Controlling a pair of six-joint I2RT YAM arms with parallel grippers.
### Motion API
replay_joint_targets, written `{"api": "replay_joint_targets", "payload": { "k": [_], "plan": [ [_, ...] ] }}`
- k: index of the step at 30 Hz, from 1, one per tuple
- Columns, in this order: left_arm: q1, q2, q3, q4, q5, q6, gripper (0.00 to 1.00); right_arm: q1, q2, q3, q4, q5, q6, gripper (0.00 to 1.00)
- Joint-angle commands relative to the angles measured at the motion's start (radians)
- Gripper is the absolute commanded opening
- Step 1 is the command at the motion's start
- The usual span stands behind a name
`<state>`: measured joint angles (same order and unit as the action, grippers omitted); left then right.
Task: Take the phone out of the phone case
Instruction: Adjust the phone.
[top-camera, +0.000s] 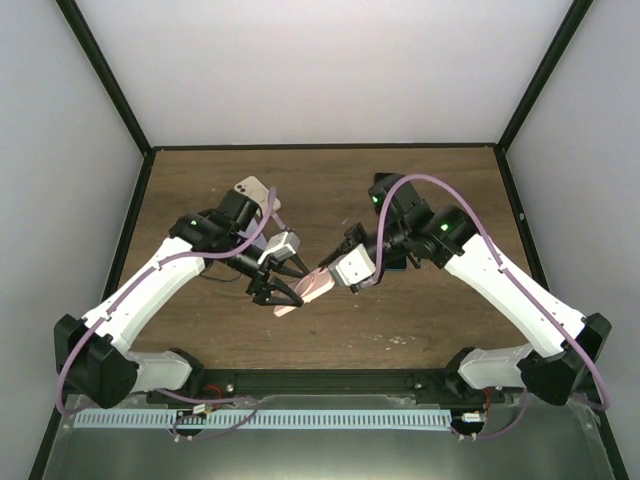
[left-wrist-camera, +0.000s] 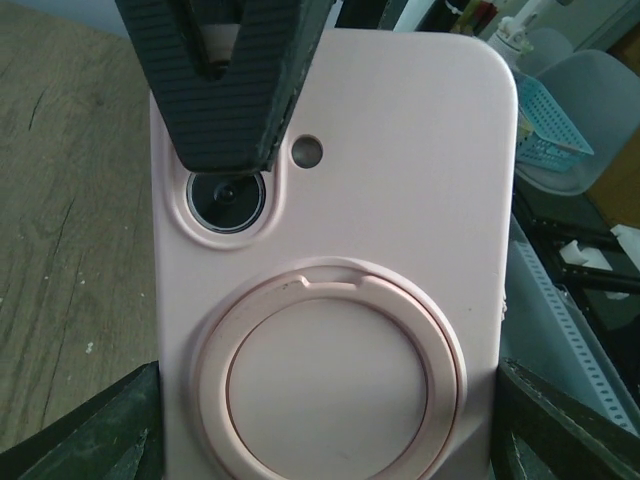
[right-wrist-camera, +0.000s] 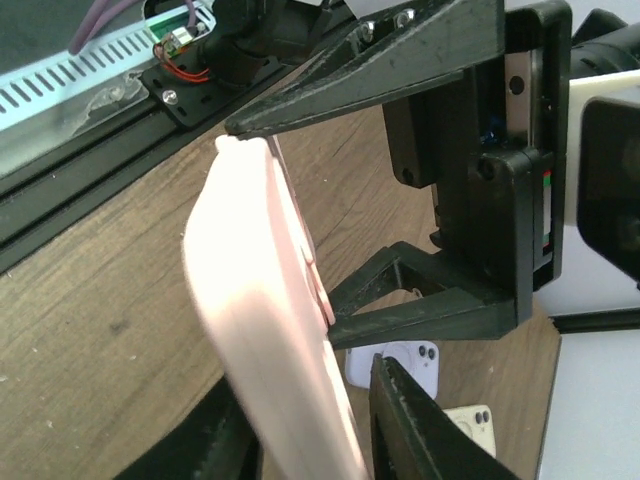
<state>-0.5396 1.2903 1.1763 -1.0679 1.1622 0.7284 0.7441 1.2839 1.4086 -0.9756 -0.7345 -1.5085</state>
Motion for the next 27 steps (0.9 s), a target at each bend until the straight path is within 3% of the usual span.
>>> {"api": "replay_joint_targets", "payload": {
  "k": [1, 5, 10, 16, 23, 27],
  "plan": [
    [-0.003, -0.01, 0.028, 0.032, 0.021, 0.019, 0.54, 0.016, -0.026, -0.014, 0.035, 0.039, 0.006, 0.22],
    [-0.001, -0.01, 0.016, 0.036, 0.001, 0.02, 0.54, 0.017, -0.032, -0.026, 0.041, 0.067, 0.014, 0.12],
    [0.003, -0.026, 0.011, 0.058, -0.059, -0.011, 0.76, 0.017, -0.043, -0.03, 0.031, 0.093, 0.046, 0.01],
    [0.059, -0.076, 0.012, 0.03, -0.157, 0.0, 0.99, 0.017, -0.026, -0.033, 0.003, 0.113, 0.169, 0.01],
    [0.1, -0.13, 0.003, -0.019, -0.247, 0.041, 1.0, 0.012, 0.048, 0.005, -0.059, 0.096, 0.354, 0.01],
    [0.096, -0.147, -0.029, 0.022, -0.264, -0.001, 0.94, -0.022, 0.125, 0.065, -0.117, 0.026, 0.468, 0.01]
  ]
}}
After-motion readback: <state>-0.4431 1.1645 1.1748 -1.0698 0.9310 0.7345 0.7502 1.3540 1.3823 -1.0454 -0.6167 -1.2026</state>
